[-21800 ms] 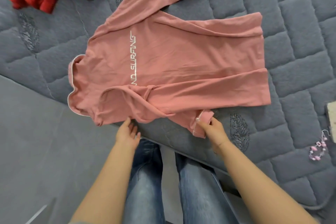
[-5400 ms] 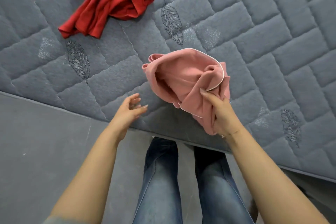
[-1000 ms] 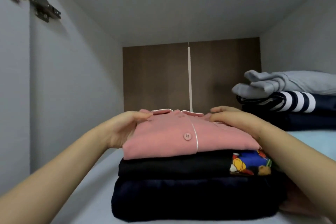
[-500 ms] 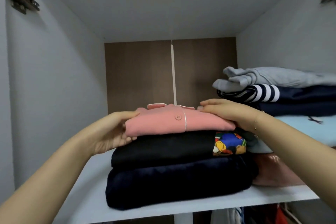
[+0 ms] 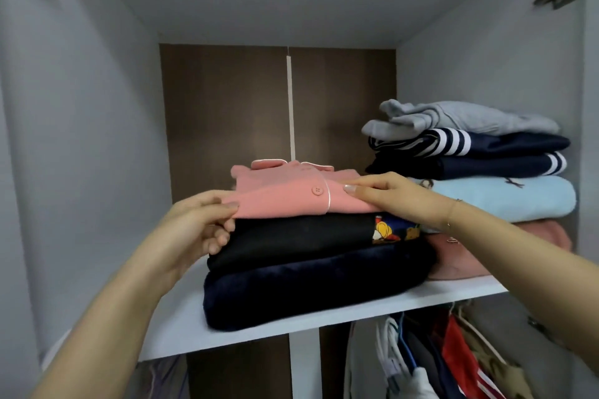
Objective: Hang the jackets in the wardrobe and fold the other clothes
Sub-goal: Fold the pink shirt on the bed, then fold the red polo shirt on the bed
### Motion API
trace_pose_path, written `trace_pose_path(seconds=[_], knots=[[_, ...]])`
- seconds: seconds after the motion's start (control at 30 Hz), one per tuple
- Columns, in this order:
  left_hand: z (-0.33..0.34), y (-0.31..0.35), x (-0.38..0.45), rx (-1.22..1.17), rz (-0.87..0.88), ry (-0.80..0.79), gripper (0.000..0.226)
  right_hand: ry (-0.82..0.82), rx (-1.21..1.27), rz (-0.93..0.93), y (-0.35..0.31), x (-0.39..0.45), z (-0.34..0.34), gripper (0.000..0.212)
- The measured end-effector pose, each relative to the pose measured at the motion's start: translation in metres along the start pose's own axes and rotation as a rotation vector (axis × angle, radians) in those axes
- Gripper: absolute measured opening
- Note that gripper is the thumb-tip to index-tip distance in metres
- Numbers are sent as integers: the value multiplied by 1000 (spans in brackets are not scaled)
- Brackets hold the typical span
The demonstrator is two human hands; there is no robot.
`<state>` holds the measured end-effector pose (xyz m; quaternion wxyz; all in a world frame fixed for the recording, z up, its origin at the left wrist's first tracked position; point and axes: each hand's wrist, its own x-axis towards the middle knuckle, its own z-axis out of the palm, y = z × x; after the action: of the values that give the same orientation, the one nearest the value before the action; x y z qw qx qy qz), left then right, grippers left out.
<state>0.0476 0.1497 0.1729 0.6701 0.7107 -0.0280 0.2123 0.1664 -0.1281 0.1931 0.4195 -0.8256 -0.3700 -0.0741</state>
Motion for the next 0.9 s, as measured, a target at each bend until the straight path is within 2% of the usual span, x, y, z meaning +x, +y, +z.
trace_pose_path(seconds=[0.07, 0.13, 0.2, 0.27, 0.47, 0.63, 0.7, 0.9], knots=[[-3, 3, -7, 119, 67, 45, 19, 128, 15, -21, 0, -16, -1, 30], [-4, 6, -15, 172, 143, 141, 21, 230, 65, -22, -9, -39, -6, 30], [2, 5, -31, 174, 224, 273, 26, 280, 118, -12, -17, -69, -13, 30], [16, 4, -53, 132, 268, 282, 28, 300, 159, -20, -26, -101, -18, 27], [100, 3, -135, 29, 164, -233, 26, 359, 320, 65, -43, -209, -32, 32], [199, 6, -221, -46, 96, -486, 23, 375, 195, 129, -54, -346, -57, 35], [246, 5, -267, -98, 60, -595, 23, 457, 166, 165, -59, -420, -67, 35], [394, 1, -428, -266, -87, -919, 30, 855, 168, 372, -78, -666, -78, 32]])
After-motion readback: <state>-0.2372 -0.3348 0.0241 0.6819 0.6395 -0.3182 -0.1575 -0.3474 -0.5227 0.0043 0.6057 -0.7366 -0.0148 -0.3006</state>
